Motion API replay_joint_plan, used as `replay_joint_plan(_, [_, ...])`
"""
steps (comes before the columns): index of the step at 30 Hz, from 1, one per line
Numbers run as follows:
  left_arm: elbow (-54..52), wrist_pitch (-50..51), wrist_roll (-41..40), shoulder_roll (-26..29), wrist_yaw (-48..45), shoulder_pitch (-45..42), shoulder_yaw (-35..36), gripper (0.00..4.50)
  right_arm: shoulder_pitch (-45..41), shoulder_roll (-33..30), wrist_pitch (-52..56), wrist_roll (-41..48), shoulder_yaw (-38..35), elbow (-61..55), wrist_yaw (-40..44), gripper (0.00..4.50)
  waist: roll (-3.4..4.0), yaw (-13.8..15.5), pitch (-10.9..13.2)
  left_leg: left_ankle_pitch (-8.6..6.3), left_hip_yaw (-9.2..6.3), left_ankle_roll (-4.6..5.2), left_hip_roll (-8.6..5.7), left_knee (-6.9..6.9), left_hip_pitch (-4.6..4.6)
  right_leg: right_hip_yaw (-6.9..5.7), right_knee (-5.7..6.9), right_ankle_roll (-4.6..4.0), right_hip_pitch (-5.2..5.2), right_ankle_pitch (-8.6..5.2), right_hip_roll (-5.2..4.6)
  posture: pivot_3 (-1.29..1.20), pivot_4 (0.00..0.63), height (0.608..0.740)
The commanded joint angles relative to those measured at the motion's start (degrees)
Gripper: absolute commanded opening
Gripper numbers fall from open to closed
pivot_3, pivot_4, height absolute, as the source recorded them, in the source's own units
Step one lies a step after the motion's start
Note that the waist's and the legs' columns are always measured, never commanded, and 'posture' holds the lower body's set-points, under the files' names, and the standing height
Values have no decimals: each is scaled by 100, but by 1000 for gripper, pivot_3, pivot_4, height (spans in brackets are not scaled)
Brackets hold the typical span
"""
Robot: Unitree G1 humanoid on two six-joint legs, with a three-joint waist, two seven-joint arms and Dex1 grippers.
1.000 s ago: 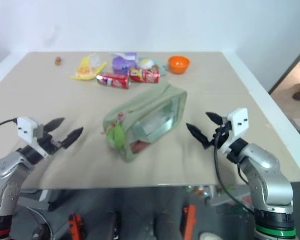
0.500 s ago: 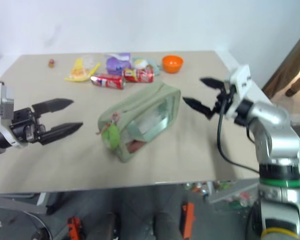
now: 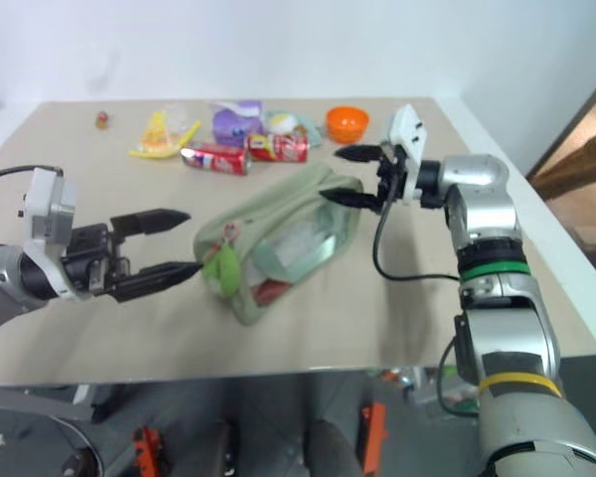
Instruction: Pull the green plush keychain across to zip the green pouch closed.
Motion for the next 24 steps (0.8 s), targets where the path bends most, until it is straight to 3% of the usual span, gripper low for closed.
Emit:
replay_joint_plan(1, [-199,-94,-24,-18,107,14,173,4500,-157,-137,-96,-57,-106,43,187,2320,0,0,0,0,0,0,0,2,0,0,1,0,0,0,1,0,150,740])
replay_joint_plan(5, [-196,-128,24,-23,148,2,125,4500,-154,-181,-82,-78,-151,17,239,793,0,1,0,4,0,-3,2,7,4,0,1,10,5,2,2,0,150,740])
replay_joint_plan(8, [-131,-192,141,-27,128,-95,40,4500,-160,-191,-104,-103,-168,-5,231,36,0,0,0,5,1,-3,2,8,6,2,1,12,6,3,3,0,150,740])
replay_joint_plan(16, [88,-297,354,-70,25,-276,-74,4500,-79,-264,100,-16,-259,-497,166,36,1,1,0,5,2,-4,6,7,6,4,3,7,3,4,8,0,150,740])
replay_joint_plan(20, [137,-314,432,-106,-28,-285,-92,4500,-121,-389,765,266,-411,-897,216,36,2,2,1,5,2,-4,6,5,4,4,3,-2,2,8,8,0,150,740])
replay_joint_plan(24, [178,-300,480,-136,-77,-311,-98,4500,-69,-674,734,160,-393,-954,364,1258,2,2,1,5,3,-4,6,5,4,4,3,-2,1,7,7,0,150,740])
